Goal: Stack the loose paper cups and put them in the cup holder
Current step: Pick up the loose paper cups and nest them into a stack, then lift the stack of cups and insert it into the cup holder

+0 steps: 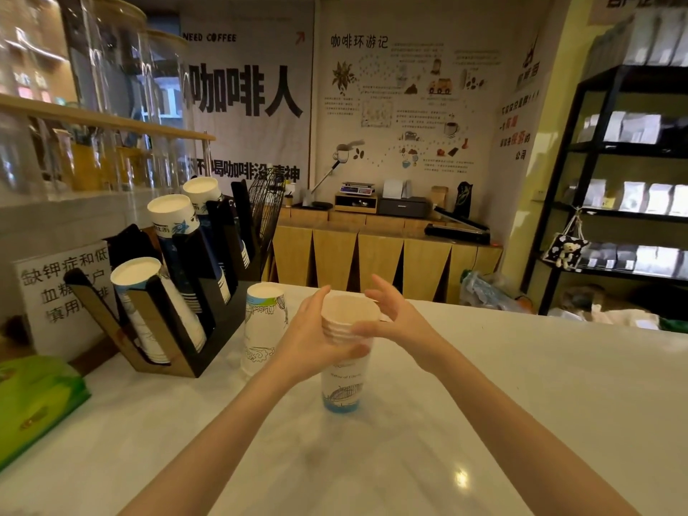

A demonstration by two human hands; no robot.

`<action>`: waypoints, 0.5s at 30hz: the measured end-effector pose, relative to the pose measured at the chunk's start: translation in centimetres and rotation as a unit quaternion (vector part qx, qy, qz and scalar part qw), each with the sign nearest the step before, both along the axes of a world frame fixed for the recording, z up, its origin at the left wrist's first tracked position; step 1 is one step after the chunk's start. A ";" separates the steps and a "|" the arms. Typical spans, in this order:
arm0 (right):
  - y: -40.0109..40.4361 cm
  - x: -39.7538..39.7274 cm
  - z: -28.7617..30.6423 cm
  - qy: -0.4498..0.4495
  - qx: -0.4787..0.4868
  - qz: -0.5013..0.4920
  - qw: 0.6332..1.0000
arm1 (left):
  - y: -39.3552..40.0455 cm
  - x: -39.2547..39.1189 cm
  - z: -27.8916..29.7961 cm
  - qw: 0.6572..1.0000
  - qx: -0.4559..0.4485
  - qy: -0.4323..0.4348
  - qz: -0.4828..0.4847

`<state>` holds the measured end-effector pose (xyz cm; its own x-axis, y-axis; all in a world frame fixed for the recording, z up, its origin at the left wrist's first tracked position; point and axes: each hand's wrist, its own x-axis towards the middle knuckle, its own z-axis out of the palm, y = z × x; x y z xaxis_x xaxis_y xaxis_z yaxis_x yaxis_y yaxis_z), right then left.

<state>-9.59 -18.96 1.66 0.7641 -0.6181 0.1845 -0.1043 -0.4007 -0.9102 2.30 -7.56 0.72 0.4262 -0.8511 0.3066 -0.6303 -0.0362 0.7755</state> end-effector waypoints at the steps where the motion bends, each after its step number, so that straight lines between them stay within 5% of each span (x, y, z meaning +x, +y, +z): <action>1: -0.4 -0.3 -0.5 -0.021 0.035 0.005 0.999 | 0.1 0.0 0.1 1.000 -0.003 -0.023 0.007; 7: -1.6 -1.1 -4.3 -0.068 0.226 0.083 0.968 | 0.7 -0.3 0.6 0.973 -0.005 -0.231 0.013; 15: 0.6 1.1 -7.9 0.033 0.112 0.105 0.988 | 0.7 -1.0 -0.4 0.939 -0.024 -0.342 -0.019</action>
